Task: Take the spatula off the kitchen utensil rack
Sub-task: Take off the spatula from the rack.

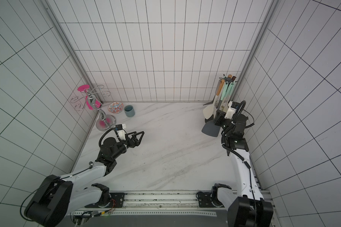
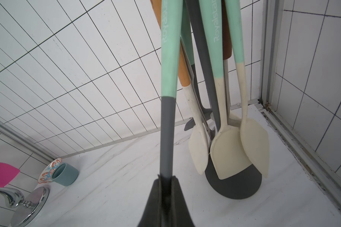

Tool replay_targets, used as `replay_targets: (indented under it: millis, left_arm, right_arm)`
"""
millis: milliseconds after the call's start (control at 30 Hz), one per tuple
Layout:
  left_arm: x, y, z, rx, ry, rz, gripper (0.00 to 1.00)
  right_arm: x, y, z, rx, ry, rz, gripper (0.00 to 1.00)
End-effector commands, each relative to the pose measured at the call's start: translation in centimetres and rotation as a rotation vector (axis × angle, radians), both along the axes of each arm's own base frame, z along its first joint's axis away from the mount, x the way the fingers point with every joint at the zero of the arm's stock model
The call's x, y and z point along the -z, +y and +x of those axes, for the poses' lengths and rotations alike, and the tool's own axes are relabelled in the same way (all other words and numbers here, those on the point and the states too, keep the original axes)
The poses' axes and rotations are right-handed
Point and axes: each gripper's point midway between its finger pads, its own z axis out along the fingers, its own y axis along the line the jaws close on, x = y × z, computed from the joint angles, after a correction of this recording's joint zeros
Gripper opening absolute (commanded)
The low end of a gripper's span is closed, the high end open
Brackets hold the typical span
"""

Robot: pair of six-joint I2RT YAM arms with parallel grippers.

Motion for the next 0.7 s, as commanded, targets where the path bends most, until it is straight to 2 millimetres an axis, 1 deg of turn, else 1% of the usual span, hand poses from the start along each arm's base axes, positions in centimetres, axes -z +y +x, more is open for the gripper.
replay_targets:
  millis: [0,233,433,567,667]
  left_arm:
    - [-0.8,-0.4,0.1,0.013,-0.023,-0.017,0.97]
    - [-1.3,-1.2,-0.2,0.062,-0.046,-0.031,0.97]
    - [-2.1,-3.5,-1.1,0.161,-0.083,-0.039,0.97]
    - [-2.5,-5.9,-1.7,0.28,-0.082,-0.062,0.97]
    - [-4.0,-8.8,-2.4,0.436,-0.095,-0.129,0.97]
  right_arm:
    - [-1.6,1.0,-0.9,-0.055,-0.091,-0.002,0.0]
    - [-1.9,1.4,-1.2,-0.083,-0.116,0.003,0.0]
    - [-1.2,1.5,-1.2,-0.097,-0.127,-0.004,0.0]
    - [-0.4,1.4,-1.1,-0.094,-0.118,-0.004,0.0]
    - [0.2,1.4,-1.0,-0.094,-0.109,-0.019,0.0]
